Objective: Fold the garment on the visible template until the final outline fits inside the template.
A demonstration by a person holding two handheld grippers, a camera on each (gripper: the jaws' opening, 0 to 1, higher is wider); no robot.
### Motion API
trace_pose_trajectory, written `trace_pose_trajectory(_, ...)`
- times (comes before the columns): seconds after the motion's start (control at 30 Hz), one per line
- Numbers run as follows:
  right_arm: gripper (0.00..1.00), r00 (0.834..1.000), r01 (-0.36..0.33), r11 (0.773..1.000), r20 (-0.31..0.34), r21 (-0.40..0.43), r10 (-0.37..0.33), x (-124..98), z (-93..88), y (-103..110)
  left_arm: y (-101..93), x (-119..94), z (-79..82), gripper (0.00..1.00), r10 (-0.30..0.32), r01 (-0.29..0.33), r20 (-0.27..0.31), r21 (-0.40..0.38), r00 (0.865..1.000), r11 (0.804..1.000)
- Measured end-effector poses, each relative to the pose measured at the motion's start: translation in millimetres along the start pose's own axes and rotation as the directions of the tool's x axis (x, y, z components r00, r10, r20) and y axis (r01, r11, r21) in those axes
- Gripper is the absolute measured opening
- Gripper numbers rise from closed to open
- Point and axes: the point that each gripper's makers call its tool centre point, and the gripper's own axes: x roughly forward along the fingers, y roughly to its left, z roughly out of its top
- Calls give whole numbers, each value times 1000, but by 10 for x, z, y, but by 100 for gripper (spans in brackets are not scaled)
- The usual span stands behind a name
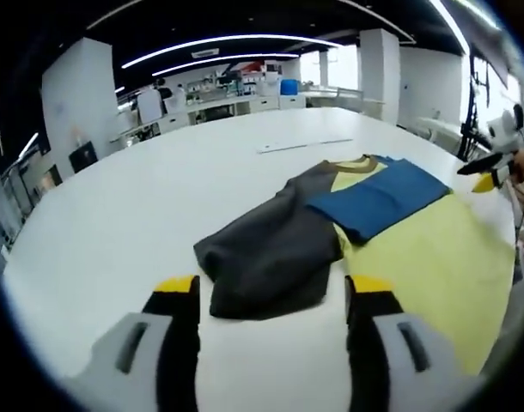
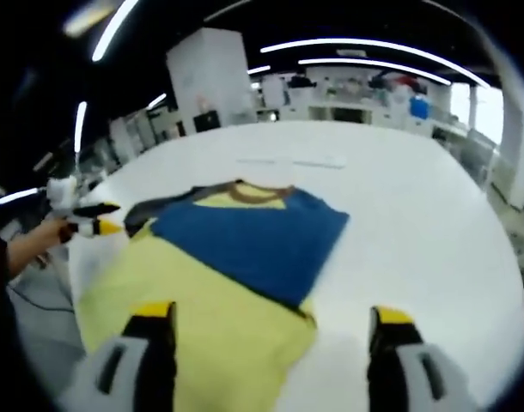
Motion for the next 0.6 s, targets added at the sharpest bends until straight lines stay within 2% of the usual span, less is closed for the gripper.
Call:
trace_pose_trajectory(0.07,99,1000,-3,1000,3,-5,3,-20,19,13,70,13,-26,69,12,-12,-4,-23,1000,1000)
trace_pose_trajectory(0.3,99,998,-53,999,32,-8,53,-230,115,192,218,68,-145,67,42,-43,-30,-50,999,998)
trace_pose_trajectory(0.47,99,996,-73,997,43,-39,74,-370,191,293,286,99,-191,61,51,-53,-40,-68,998,996)
trace_pose_trajectory(0.6,99,995,-80,996,59,-49,83,-466,248,336,300,99,-227,48,49,-53,-54,-73,997,996)
